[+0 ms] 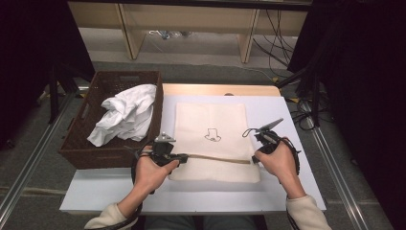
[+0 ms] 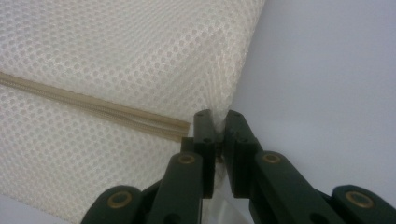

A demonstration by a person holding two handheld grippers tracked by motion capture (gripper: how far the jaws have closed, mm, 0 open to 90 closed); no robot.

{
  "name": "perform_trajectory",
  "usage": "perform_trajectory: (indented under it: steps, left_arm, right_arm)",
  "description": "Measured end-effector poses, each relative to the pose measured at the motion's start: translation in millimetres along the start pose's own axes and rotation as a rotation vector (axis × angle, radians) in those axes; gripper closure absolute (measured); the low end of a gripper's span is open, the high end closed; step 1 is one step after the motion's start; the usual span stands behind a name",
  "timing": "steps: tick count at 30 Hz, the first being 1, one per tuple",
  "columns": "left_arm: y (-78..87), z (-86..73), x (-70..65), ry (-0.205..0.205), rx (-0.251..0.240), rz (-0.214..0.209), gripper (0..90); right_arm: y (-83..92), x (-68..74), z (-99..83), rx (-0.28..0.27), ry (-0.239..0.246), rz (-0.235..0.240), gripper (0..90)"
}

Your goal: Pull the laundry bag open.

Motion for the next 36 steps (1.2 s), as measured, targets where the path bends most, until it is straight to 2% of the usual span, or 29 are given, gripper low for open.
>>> perform_trajectory:
  steps: [1,3,5,7,8,9,10,11,12,13,14,15,20,21,25,26,27,28,29,30,33,36]
  left_arm:
    - [0.1,-0.6,0.2,-0.001,0.002,0.006,86.9]
    - [0.6,-1.5,0.8,0.001,0.004,-0.003,86.9]
    - [1.4,-2.1,1.8,0.000,0.004,0.007,86.9]
    - [2.2,-2.4,2.5,0.006,-0.001,0.009,86.9]
    - [2.8,-3.1,2.8,0.005,0.009,0.004,86.9]
    - [2.7,-3.3,3.1,0.006,0.005,0.014,86.9]
    - [3.4,-3.9,3.4,0.003,0.011,0.012,86.9]
    - [3.3,-4.1,3.5,0.009,0.009,0.007,86.9]
    - [3.5,-4.7,3.9,0.011,0.008,0.011,86.9]
    - [4.1,-5.2,4.6,0.001,0.009,0.015,86.9]
    - [4.3,-5.7,4.7,0.006,0.010,0.015,86.9]
    - [4.3,-6.1,4.9,0.010,0.008,0.012,86.9]
    - [6.3,-9.1,7.9,0.011,0.012,0.022,86.9]
    - [6.2,-9.2,7.8,0.019,0.007,0.018,87.0]
    - [7.4,-9.9,10.3,0.022,0.007,0.029,86.9]
    - [8.4,-10.4,10.8,0.012,0.013,0.026,86.9]
    - [8.3,-10.4,10.7,0.019,0.009,0.023,86.9]
    - [8.7,-10.7,11.2,0.018,0.011,0.022,86.9]
    - [8.5,-10.9,11.6,0.023,0.009,0.021,86.9]
    - [8.6,-11.3,12.6,0.029,0.008,0.031,86.9]
    - [10.6,-13.1,14.4,0.026,0.014,0.025,86.9]
    - [12.0,-14.9,16.6,0.035,0.010,0.040,86.9]
  right_arm:
    - [-1.6,-1.5,1.8,-0.019,0.026,0.000,85.4]
    - [-1.7,-0.8,1.9,-0.020,0.021,-0.002,85.4]
    - [-1.6,-1.7,1.5,-0.016,0.027,-0.003,85.4]
    - [0.0,0.5,-0.4,0.008,-0.008,-0.004,85.4]
    - [-1.5,-2.1,1.6,-0.016,0.027,-0.002,85.4]
    - [0.8,1.7,-1.0,0.015,-0.026,-0.004,85.4]
    - [0.8,1.7,-1.0,0.015,-0.026,-0.004,85.4]
    - [0.3,0.4,-0.2,0.007,-0.011,-0.007,85.3]
    - [-1.5,-2.3,1.7,-0.013,0.024,-0.002,85.4]
    - [-1.7,-2.5,1.8,-0.014,0.021,-0.004,85.4]
    - [0.7,-0.8,-1.2,0.022,-0.002,-0.003,85.3]
    - [0.7,-0.3,-1.5,0.024,-0.014,-0.004,85.4]
    - [0.7,-0.4,-1.6,0.026,-0.014,-0.006,85.4]
    - [-0.2,0.9,-0.5,0.015,-0.037,-0.008,85.4]
    - [-1.1,0.8,-0.5,0.019,-0.033,-0.009,85.4]
    - [-1.2,1.2,-0.3,0.015,-0.034,-0.006,85.3]
    - [-3.3,-2.8,2.6,-0.020,0.025,-0.009,85.4]
    - [-3.6,-3.1,2.9,-0.021,0.030,-0.006,85.4]
    - [-3.0,-2.2,1.9,-0.009,0.011,-0.009,85.4]
    - [-1.3,0.6,-0.4,0.016,-0.032,-0.010,85.4]
    - [-1.6,0.7,-0.6,0.018,-0.036,-0.011,85.4]
    - [-1.9,0.5,-0.8,0.019,-0.032,-0.009,85.4]
Point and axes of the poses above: each handheld gripper's, and its own axes: y roughly backward along the jaws, z roughly out of its top, x roughly to its left, the point moved 7 cm from there along -y, roughly forward along the jaws, and after that the axes turned 4 degrees about -y, right-handed, at the moved point
